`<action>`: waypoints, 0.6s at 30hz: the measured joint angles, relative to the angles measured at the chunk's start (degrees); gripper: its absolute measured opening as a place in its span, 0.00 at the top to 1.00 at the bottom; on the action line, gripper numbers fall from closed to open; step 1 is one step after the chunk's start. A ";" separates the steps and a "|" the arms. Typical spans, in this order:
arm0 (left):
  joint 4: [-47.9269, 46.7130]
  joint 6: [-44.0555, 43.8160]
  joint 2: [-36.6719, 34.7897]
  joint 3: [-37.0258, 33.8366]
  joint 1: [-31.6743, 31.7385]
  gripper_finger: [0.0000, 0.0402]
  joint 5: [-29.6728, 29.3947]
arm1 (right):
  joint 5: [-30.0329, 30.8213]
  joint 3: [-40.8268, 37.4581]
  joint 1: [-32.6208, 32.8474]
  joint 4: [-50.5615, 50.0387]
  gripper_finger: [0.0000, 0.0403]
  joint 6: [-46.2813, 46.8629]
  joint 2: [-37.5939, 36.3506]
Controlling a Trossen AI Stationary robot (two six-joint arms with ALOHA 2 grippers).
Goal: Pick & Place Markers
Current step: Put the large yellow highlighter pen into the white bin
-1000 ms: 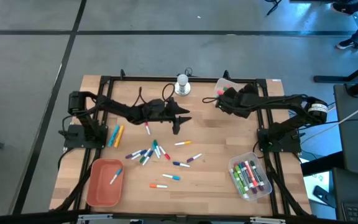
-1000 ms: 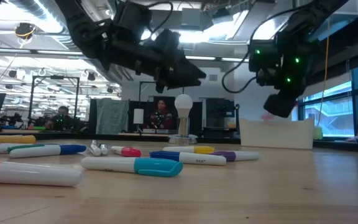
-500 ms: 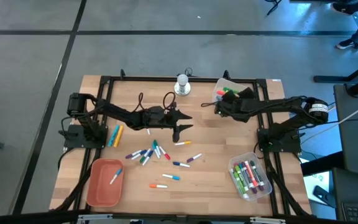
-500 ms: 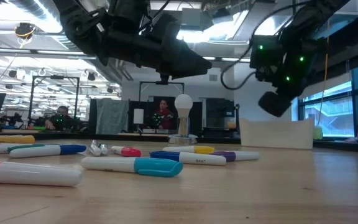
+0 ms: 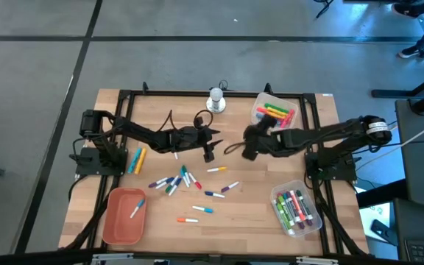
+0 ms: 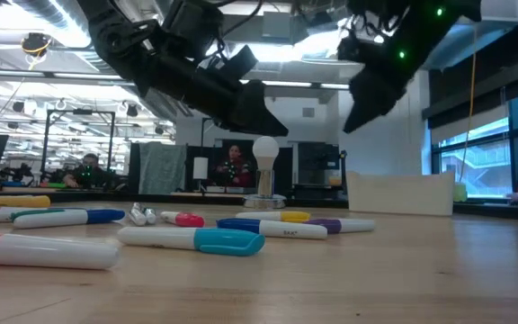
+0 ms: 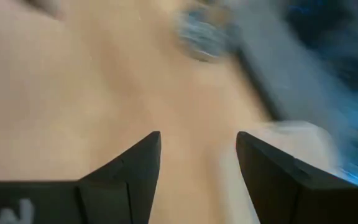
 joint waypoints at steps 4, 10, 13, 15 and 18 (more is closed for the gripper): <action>0.40 0.39 0.05 0.00 0.64 0.58 -2.64 | -2.60 -1.25 -0.30 11.36 0.48 -1.09 1.68; -2.65 2.37 1.81 -0.34 2.19 0.58 -3.17 | -5.15 -1.49 -2.20 14.57 0.51 0.55 5.65; -10.84 -0.61 3.10 -0.57 1.82 0.58 -1.79 | -6.79 -1.48 1.30 15.45 0.61 2.15 7.38; -12.62 -3.59 3.84 -0.52 1.35 0.58 -1.90 | -4.32 -1.49 5.54 15.42 0.71 3.53 8.36; -14.64 -6.29 4.72 -0.52 0.43 0.59 -2.26 | 3.57 -1.49 11.58 12.50 0.90 6.42 8.58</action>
